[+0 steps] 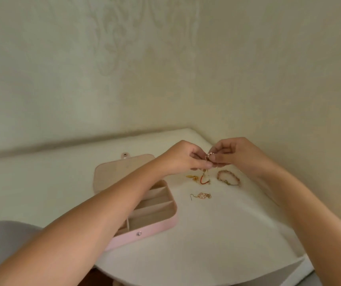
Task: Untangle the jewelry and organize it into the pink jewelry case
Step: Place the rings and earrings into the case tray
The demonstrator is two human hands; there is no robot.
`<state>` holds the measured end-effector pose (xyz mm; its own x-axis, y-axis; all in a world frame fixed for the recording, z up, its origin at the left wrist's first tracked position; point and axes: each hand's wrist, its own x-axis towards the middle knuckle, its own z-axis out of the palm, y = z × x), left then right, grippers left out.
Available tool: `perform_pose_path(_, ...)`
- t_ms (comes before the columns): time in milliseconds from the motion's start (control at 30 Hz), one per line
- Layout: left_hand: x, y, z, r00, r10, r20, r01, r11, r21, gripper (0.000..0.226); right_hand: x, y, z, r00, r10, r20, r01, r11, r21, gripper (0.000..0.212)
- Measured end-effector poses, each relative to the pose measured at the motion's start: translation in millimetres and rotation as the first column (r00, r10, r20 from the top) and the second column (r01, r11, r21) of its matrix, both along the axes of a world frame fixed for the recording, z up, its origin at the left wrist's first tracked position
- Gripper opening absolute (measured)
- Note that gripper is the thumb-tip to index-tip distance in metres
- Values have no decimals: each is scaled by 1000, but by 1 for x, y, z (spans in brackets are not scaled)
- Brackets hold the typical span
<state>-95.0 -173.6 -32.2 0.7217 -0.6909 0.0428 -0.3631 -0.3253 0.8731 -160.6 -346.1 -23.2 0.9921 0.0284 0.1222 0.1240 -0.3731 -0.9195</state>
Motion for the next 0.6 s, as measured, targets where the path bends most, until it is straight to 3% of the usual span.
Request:
perform_pose_path(167,1,1,-8,995,-24,-92,26,999,18,7,2,4,-3,997,-73,-20,74,996,54,9)
perform_pose_path(233,1,5,-11,989,-17,-149,21,1000,23,19,1,5,-7,997,-36,-72,53,964,260,10)
perform_pose_path(367,2,11,-14,991,-11,-133,14,1000,17,23,0,5,-10,994,-6,-105,69,786,614,8)
perform_pose_path(467,1,16,-12,995,-62,-78,70,992,107,23,-1,4,-8,996,-14,-91,72,735,675,7)
perform_pose_path(600,0,21,-10,988,-105,-117,131,962,240,20,-3,5,-4,999,-3,-46,32,759,650,4)
